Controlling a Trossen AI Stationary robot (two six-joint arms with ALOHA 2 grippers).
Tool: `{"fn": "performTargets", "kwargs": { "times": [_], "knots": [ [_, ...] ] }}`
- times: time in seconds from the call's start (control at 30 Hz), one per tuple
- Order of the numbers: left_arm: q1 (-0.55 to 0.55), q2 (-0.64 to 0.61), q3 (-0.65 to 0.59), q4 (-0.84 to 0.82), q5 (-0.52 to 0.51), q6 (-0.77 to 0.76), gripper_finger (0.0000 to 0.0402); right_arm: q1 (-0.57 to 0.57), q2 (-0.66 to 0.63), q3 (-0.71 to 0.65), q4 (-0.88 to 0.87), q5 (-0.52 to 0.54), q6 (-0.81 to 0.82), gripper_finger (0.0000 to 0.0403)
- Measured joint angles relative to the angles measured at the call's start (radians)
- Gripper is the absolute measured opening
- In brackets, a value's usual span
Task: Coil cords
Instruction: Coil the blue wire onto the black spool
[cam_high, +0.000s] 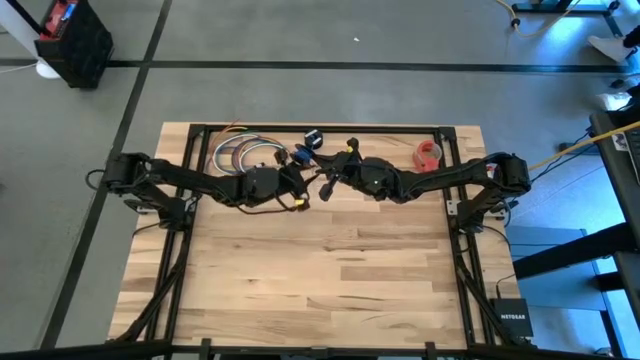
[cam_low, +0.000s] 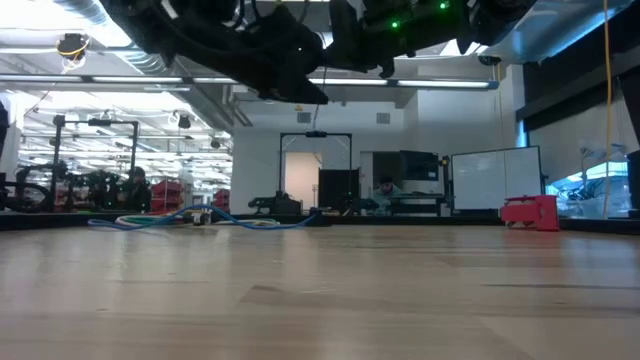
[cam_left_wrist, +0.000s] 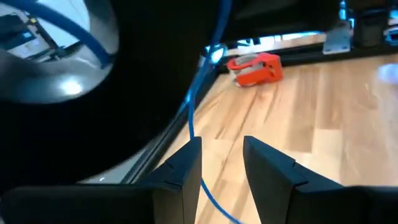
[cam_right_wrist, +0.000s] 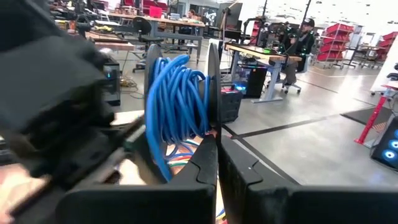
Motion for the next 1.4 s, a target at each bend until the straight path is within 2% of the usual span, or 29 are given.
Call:
{"fn": "performTargets", "kwargs": {
  "times": [0.13, 0.37, 0.6, 0.77, 0.87, 1.0, 1.3, 1.4],
  "knots": [
    [0.012, 0.004, 0.0, 0.005, 0.078, -0.012, 0.0111, 0.0, 0.0, 0.0, 0.003, -0.015, 0.0, 0.0005],
    [0.005, -0.002, 0.0, -0.014, 0.075, -0.029, 0.0111, 0.0, 0.0, 0.0, 0.001, -0.015, 0.0, 0.0005],
    [-0.043, -0.027, 0.023, -0.077, -0.083, 0.006, 0.0111, -0.001, 0.0, 0.0, -0.003, -0.015, -0.001, 0.0005],
    [-0.028, -0.027, 0.023, -0.085, -0.09, -0.011, 0.0111, -0.001, 0.0, 0.0, -0.003, -0.015, -0.001, 0.0005],
    [-0.008, -0.019, 0.023, -0.077, -0.053, -0.034, 0.0111, -0.001, 0.0, 0.0, -0.001, -0.015, -0.001, 0.0005],
    [0.019, 0.003, 0.022, -0.065, 0.099, -0.085, 0.0111, -0.001, 0.0, 0.0, 0.001, -0.015, 0.0, 0.0005],
    [0.025, 0.013, 0.022, -0.059, 0.113, -0.076, 0.0109, -0.001, 0.0, 0.0, -0.001, -0.019, -0.001, 0.0005],
    [0.025, 0.013, 0.022, -0.058, 0.113, -0.056, 0.0083, -0.001, 0.0, 0.0, 0.0, -0.029, -0.001, 0.0005]
  ]
}}
